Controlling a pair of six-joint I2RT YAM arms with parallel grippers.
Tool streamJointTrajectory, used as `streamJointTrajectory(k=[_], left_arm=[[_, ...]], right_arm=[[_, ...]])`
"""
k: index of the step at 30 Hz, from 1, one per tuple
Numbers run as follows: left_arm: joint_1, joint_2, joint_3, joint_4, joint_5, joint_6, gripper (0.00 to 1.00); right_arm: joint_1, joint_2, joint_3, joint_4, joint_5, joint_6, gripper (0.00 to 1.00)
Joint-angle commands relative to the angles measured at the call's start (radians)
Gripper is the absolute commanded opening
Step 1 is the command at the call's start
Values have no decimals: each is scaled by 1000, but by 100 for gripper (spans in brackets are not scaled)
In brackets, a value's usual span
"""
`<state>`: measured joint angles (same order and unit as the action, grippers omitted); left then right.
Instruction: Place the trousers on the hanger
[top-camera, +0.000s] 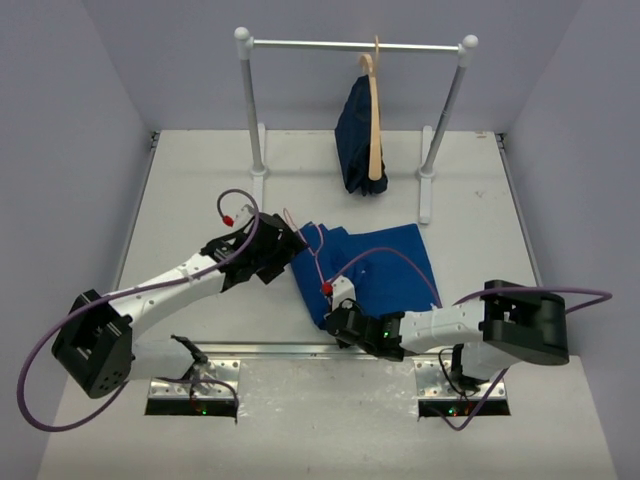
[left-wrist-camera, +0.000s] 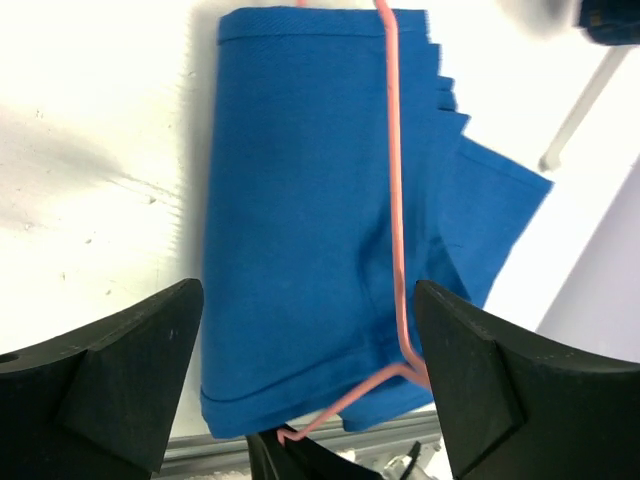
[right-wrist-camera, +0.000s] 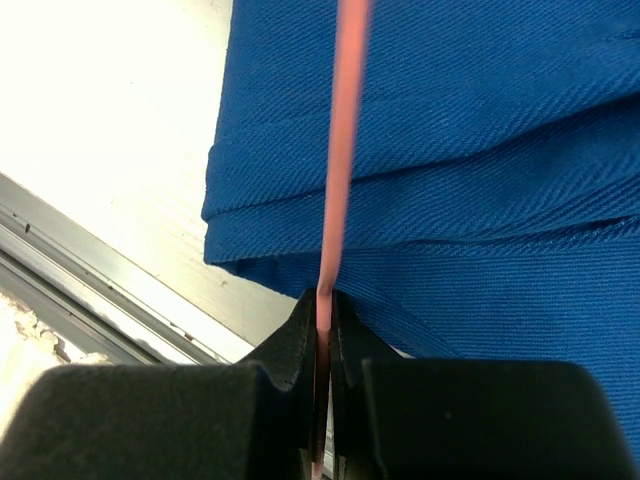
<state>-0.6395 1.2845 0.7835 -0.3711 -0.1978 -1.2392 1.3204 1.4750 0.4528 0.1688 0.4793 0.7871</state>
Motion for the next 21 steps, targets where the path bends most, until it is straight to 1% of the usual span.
streamJointTrajectory(k=[1, 2, 5, 11, 13, 14, 15, 16, 17, 18, 19, 20, 21], left_arm=[[26, -60, 38, 69, -47, 9, 85], [29, -29, 59, 46, -46, 20, 84], [43, 26, 118, 56, -38, 28, 81], [61, 157, 126, 148, 56, 40, 67], [61, 185, 120, 169, 81, 45, 60], [62, 194, 115, 177, 90, 47, 52], [63, 199, 114, 184, 97, 51, 50], [65, 202, 104, 191, 103, 53, 43], [67, 203, 92, 197, 110, 55, 35], [74, 202, 86, 198, 113, 60, 19], [77, 197, 80, 200, 117, 65, 11], [82, 192, 71, 202, 119, 73, 6], [85, 189, 67, 199, 121, 83, 1]], right_arm=[[19, 50, 26, -38, -62, -29, 2], [19, 51, 27, -38, -62, -29, 2], [19, 50, 28, -28, -65, -32, 2], [19, 57, 53, -26, -70, -49, 2], [19, 64, 64, -32, -60, -55, 2], [19, 67, 68, -34, -54, -58, 2], [20, 69, 69, -34, -53, -58, 3], [20, 72, 75, -36, -52, -60, 4], [19, 74, 82, -40, -50, -61, 5], [19, 76, 84, -40, -50, -63, 6], [19, 77, 85, -41, -51, -62, 7], [19, 76, 88, -43, -56, -60, 8], [19, 76, 89, -43, -65, -60, 15]])
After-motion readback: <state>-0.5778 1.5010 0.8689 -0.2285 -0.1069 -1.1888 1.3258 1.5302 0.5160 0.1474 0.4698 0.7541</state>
